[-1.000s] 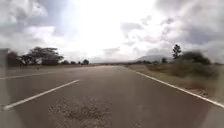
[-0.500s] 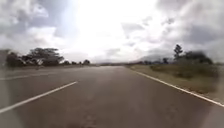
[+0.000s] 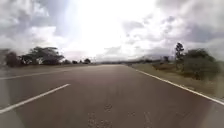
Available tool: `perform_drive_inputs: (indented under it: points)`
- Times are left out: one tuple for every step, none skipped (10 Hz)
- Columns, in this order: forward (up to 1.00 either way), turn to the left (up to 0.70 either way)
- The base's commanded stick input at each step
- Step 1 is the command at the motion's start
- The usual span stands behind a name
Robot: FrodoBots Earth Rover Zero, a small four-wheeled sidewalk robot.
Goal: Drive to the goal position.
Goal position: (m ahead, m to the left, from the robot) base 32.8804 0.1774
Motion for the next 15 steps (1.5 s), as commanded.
perform_drive_inputs:
  points:
    - [1.0,0.0]
    - [1.0,0.0]
    - [1.0,0.0]
    - [1.0,0.0]
    - [1.0,0.0]
    - [1.0,0.0]
    - [1.0,0.0]
    - [1.0,0.0]
    - [1.0,0.0]
    - [1.0,0.0]
    - [1.0,0.0]
    - [1.0,0.0]
    - [1.0,-0.4]
    - [1.0,-0.4]
    - [1.0,-0.4]
